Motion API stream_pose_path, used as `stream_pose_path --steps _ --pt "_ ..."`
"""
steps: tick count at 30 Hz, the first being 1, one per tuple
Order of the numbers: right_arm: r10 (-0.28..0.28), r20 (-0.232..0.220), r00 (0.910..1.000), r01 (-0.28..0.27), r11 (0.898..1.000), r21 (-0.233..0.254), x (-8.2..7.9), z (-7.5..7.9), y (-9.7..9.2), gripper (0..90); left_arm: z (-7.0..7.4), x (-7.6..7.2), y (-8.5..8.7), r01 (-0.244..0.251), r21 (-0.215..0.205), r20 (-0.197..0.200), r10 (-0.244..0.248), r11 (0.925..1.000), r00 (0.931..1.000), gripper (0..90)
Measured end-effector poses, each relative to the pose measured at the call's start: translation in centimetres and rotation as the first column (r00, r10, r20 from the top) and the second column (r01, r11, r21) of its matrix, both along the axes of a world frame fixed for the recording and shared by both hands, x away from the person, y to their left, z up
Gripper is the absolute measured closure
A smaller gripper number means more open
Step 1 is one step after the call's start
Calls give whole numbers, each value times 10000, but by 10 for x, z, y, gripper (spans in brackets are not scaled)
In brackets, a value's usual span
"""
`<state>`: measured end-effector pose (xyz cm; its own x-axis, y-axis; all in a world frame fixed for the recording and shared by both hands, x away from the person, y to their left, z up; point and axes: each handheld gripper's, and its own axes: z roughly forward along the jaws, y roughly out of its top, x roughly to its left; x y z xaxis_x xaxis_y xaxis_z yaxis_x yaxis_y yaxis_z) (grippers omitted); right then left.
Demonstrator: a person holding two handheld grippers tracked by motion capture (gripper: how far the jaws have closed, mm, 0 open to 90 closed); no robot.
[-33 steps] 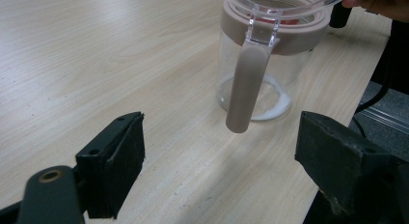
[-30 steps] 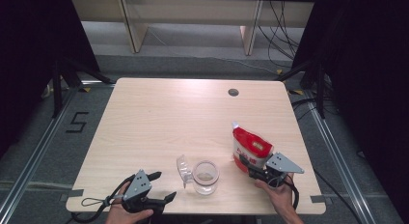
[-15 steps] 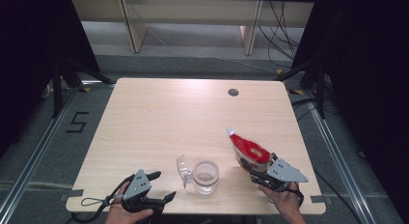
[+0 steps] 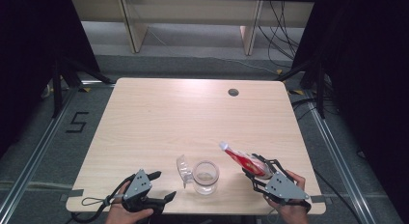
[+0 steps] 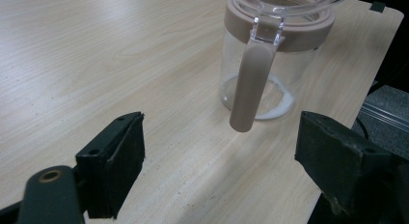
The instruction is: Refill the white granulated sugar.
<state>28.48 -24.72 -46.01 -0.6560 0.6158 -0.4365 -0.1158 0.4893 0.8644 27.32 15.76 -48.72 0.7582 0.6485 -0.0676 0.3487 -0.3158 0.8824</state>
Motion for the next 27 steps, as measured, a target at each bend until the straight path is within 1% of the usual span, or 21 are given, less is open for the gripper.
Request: stream_pose_path --steps 1,2,3,4,5,6,7,9,13,14,16,18,19,20,21,22,23,24,25,26,27 --pt "0 0 10000 0 10000 0 0 0 0 479 0 0 0 0 0 0 0 10000 10000 174" --pt "199 291 9994 -195 9997 -149 1 1 -1 479 0 0 0 -22 -29 9 22 10000 10000 174" --pt "7 -7 10000 -8 9999 -129 -3 0 1 479 0 0 0 -49 -26 26 49 10000 10000 174" --pt "7 -7 10000 -8 9999 -129 -3 0 1 479 0 0 0 -61 -43 31 61 10000 10000 174" --pt "219 371 9991 -201 9986 -486 -1 2 0 479 0 0 0 -65 -49 35 66 10000 10000 174" --pt "236 533 9983 -204 9980 -604 -1 2 1 479 0 0 0 -35 -15 76 35 10000 10000 174" --pt "236 683 9974 -170 9953 -958 -1 3 1 480 0 0 0 -46 -29 65 46 10000 10000 174" --pt "242 633 9977 -183 9955 -933 -2 2 2 480 0 0 0 -54 -51 22 54 10000 10000 174" --pt "399 825 9958 -278 9894 -1423 -6 3 5 481 0 0 0 -51 -45 27 51 10000 10000 174" --pt "471 898 9948 -324 9869 -1578 -7 4 6 481 0 0 0 -48 -29 24 48 10000 10000 174" --pt "543 1206 9912 -271 9760 -2160 -8 4 9 481 0 0 0 -47 -40 33 47 10000 10000 174" --pt "632 1217 9906 -347 9741 -2236 -9 4 9 481 0 -1 0 -48 -45 40 49 10000 10000 174" --pt "597 1364 9888 -257 9709 -2382 -9 4 10 482 1 -1 1 -52 -36 93 52 10000 9999 174" --pt "662 1388 9881 -288 9662 -2562 -10 4 11 482 1 -1 1 -66 5 89 66 10000 9999 174" --pt "662 1388 9881 -288 9662 -2562 -10 4 11 482 1 -1 1 -66 5 89 66 10000 9999 174" --pt "712 1533 9856 -253 9589 -2825 -10 4 11 482 0 0 1 -44 -46 96 44 10000 9999 174" --pt "712 1533 9856 -253 9589 -2825 -10 4 11 482 0 -1 1 -49 -38 90 49 10000 9999 174" --pt "656 1351 9887 -261 9609 -2755 -12 3 11 482 0 -1 1 -29 -9 101 29 10000 9999 174" --pt "656 1351 9887 -261 9609 -2755 -12 3 11 482 0 -1 1 -29 -9 101 29 10000 9999 174" --pt "809 1699 9821 -244 9499 -3116 -10 4 11 483 1 -1 2 -32 75 120 31 10000 9999 174" --pt "809 1699 9821 -244 9499 -3116 -10 4 11 483 1 -1 2 -32 75 120 31 10000 9999 174"
